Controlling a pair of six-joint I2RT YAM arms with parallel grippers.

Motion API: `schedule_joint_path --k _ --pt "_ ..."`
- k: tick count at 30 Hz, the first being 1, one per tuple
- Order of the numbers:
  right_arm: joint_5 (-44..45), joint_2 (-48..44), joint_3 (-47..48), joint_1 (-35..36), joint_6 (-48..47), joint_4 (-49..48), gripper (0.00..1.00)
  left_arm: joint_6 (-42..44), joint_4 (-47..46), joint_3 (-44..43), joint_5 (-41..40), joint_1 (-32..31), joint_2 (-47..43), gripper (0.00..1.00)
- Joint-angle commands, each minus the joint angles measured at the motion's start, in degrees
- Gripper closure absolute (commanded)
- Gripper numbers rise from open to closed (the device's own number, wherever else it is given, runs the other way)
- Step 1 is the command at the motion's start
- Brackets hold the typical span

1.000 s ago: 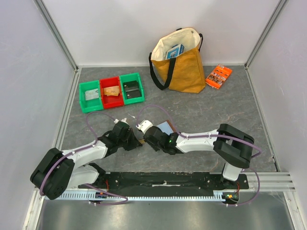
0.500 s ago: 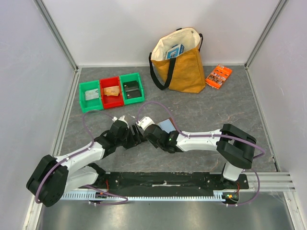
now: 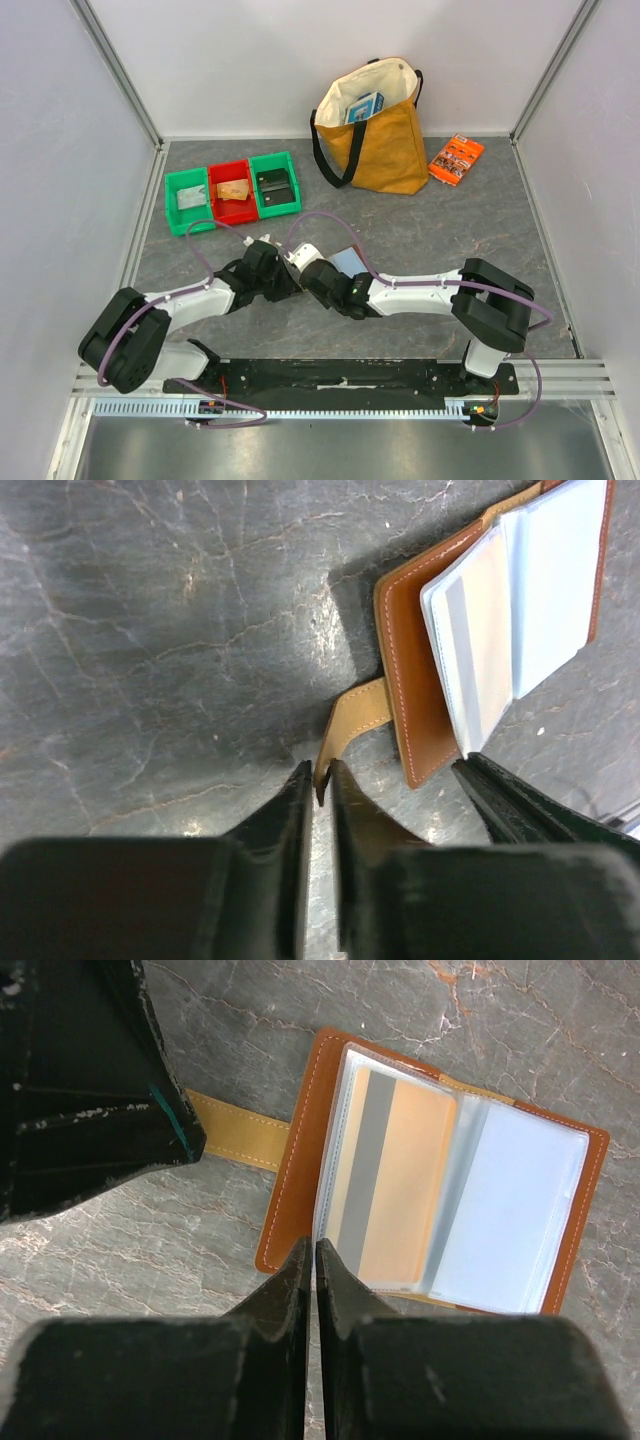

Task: Take the credit cards out of the card holder
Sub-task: Remove the credit card from the card holder.

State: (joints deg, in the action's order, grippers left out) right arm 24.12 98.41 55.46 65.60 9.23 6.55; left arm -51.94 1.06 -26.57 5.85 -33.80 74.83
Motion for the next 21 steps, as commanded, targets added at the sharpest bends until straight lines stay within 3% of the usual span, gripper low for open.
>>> schedule_joint_path --k 1,5,12,21 --pt "2.68 -1.82 1.84 -0.3 -0.45 -0.13 0.91 1.4 -2.47 -2.17 -1.89 0.31 1.37 0.97" --pt "7.68 -2.61 1.58 -0.56 -0.53 0.66 0.77 2.28 0.59 -1.91 -1.54 0.23 0.24 0.98" --pt "15.43 -6.3 0.88 -3.11 -0.36 2.5 0.71 4.21 5.87 -0.77 -1.8 0.23 -5.91 0.98" --pt "8.42 -5.69 0.0 -8.04 -2.02 1.63 0.63 5.54 9.13 1.16 0.57 0.32 -11.02 0.98"
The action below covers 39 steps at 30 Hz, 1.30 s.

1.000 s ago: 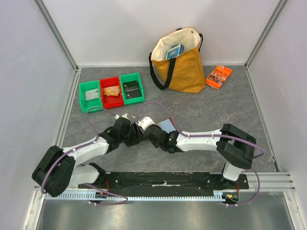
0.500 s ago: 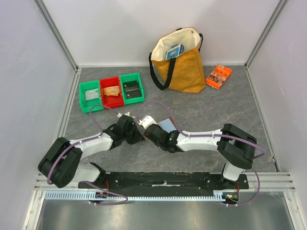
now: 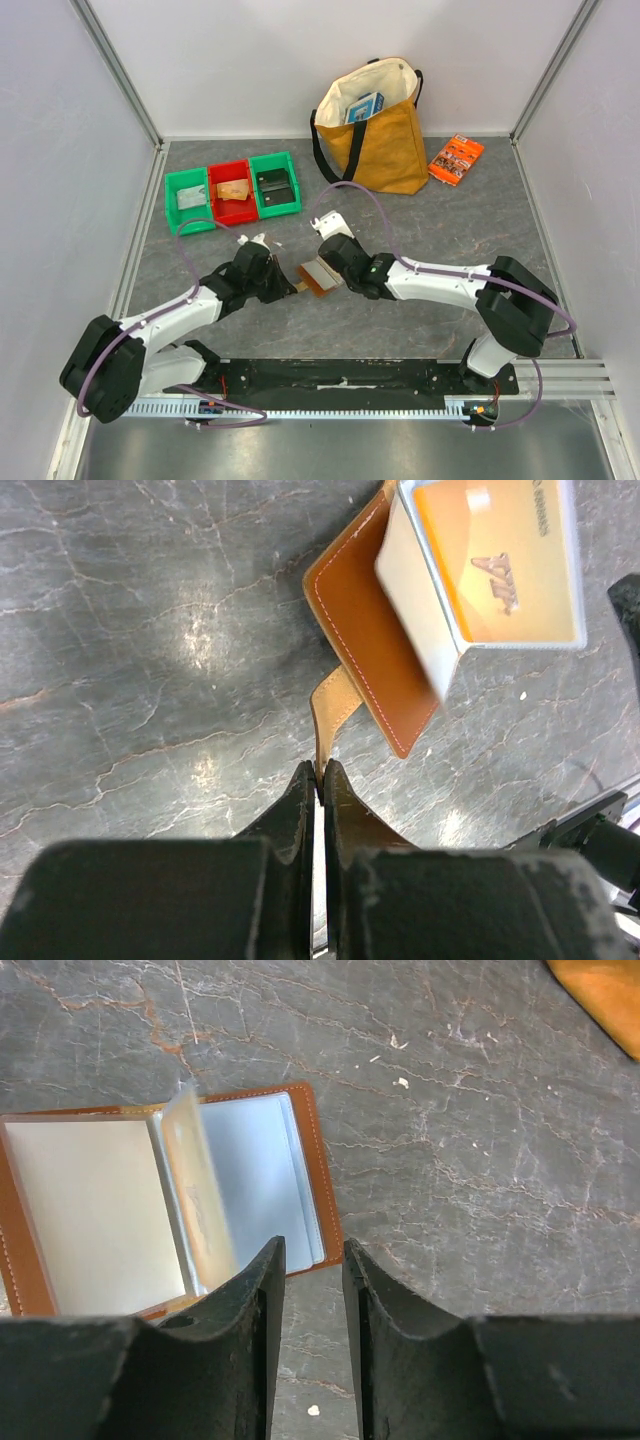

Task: Take the credit cards out of the card holder
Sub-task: Remove the credit card from the card holder.

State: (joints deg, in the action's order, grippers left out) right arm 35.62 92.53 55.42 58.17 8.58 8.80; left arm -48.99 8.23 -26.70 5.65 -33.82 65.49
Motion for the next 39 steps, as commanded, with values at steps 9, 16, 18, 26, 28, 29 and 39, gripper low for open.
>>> schedule_joint_path --k 9,16,18,26,28,29,39 --pt "-7.3 -1.3 0.13 -1.31 -0.49 -1.77 0.56 3.2 5.56 2.09 -0.45 0.25 -4.4 0.98" --pt "-24.08 -2.01 -1.63 -4.38 2.13 -5.18 0.57 1.62 12.6 2.0 -14.34 2.09 -8.27 0.9" --pt "-28.21 -2.27 -3.03 -5.61 3.8 -7.73 0.59 1.71 12.77 0.25 -15.31 2.71 -8.8 0.75" --pt "-40.87 -2.88 -6.9 -11.58 8.82 -17.05 0.68 4.96 12.69 -11.35 -8.92 2.54 -8.81 0.35" --pt "-43.42 -2.36 -7.69 -13.08 9.87 -19.16 0.72 4.52 10.94 -12.67 -5.93 2.45 -8.54 0.35" --pt "-44.74 -1.92 -8.04 -14.04 10.57 -20.21 0.74 4.0 9.8 -13.02 -2.78 2.36 -8.19 0.36" --pt "-52.74 3.44 -9.1 -18.53 14.88 -26.98 0.88 -0.84 -5.93 -12.41 8.24 1.22 3.58 0.42"
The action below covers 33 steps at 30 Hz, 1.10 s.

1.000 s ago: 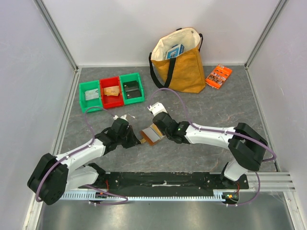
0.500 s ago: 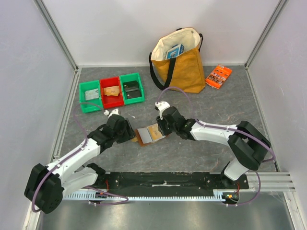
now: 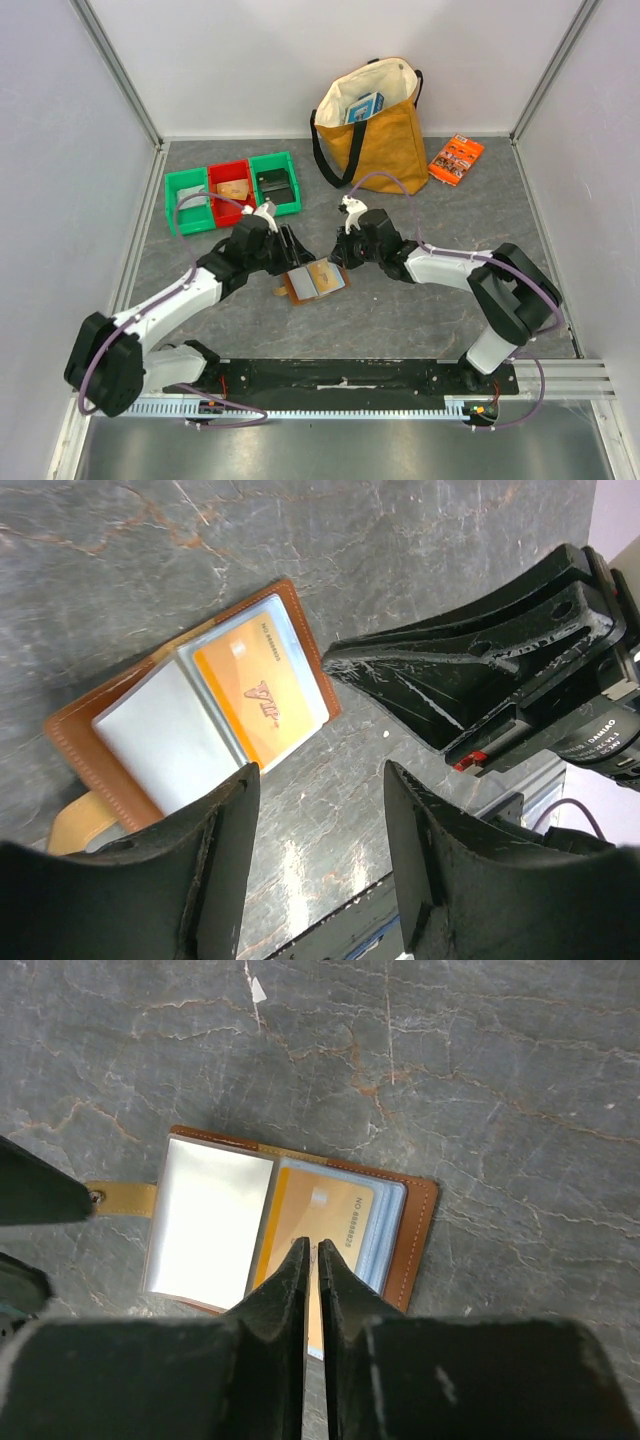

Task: Take the credit cards out of the card holder
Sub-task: Remove the credit card from the card holder.

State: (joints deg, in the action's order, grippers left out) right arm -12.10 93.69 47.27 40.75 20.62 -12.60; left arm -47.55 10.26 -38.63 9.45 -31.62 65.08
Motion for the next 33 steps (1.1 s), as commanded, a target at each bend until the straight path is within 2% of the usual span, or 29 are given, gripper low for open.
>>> schedule_joint_path --k 1,4,8,14,33 --pt "-5.65 2.98 -1.3 -1.46 3.37 -6.46 0.89 -2.46 -8.67 -0.39 4.09 -1.34 5.13 0.42" --pt "-6.97 4.22 -2.26 -2.43 4.25 -8.14 0.91 -3.69 -11.56 0.31 3.3 -1.61 8.65 0.46" --pt "-7.94 5.45 -3.49 -3.4 4.78 -8.58 0.92 -5.18 -13.51 1.89 1.36 -1.69 10.68 0.56" --pt "-9.78 6.77 -4.99 -4.63 5.3 -9.37 0.94 -6.59 -17.11 3.91 1.27 -1.69 13.49 0.6" --pt "-13.74 11.43 -6.31 -5.33 5.92 -9.64 0.95 -10.46 -26.17 10.33 1.1 -1.7 19.73 0.6"
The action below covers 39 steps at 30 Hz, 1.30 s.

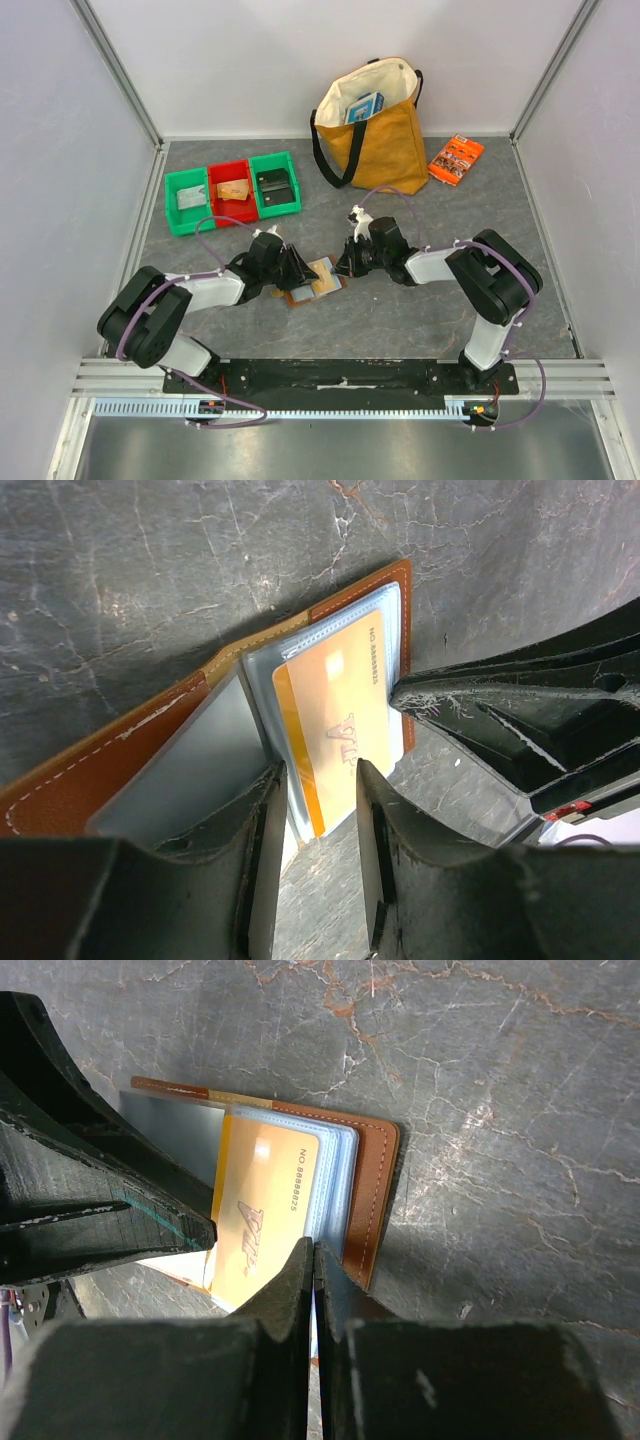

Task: Take the credit cards out of the card holder
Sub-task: Remove the credit card from the card holder.

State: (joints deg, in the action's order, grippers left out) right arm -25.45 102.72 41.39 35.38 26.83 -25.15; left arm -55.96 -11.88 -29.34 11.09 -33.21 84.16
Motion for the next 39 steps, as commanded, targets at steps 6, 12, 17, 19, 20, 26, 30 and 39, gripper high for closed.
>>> schedule_joint_path --k 6,12,17,19,20,26,30,39 --pt "-0.83 2.84 -0.08 0.13 -0.37 3.17 0.96 -3.36 -5.08 1.74 -0.81 -0.1 2.32 0.58" --pt "-1.09 3.02 0.01 0.13 -0.37 3.26 0.96 -4.77 -8.59 3.41 -0.37 -0.1 3.29 0.64" --pt "-1.0 3.19 0.01 0.13 -0.46 3.35 0.96 -6.0 -12.2 5.08 -0.02 -0.01 3.38 0.83" --pt "-1.09 3.37 0.1 0.13 -0.37 3.35 0.96 -6.52 -13.6 6.05 0.07 -0.1 2.86 0.91" --pt "-1.0 3.37 0.1 0.05 -0.29 3.35 0.96 -6.61 -13.96 6.31 0.07 -0.01 2.5 0.94" --pt "-0.83 3.19 0.19 0.05 -0.37 3.88 0.96 -6.88 -14.23 7.37 -0.19 0.16 0.92 0.98" --pt "-0.47 2.93 0.27 0.13 -0.64 4.32 0.96 -5.83 -11.68 6.93 -0.46 0.34 0.57 0.98" --pt "-2.06 -2.42 -3.15 0.04 0.07 -2.44 0.93 -1.0 -7.2 5.35 3.32 0.34 0.65 0.98"
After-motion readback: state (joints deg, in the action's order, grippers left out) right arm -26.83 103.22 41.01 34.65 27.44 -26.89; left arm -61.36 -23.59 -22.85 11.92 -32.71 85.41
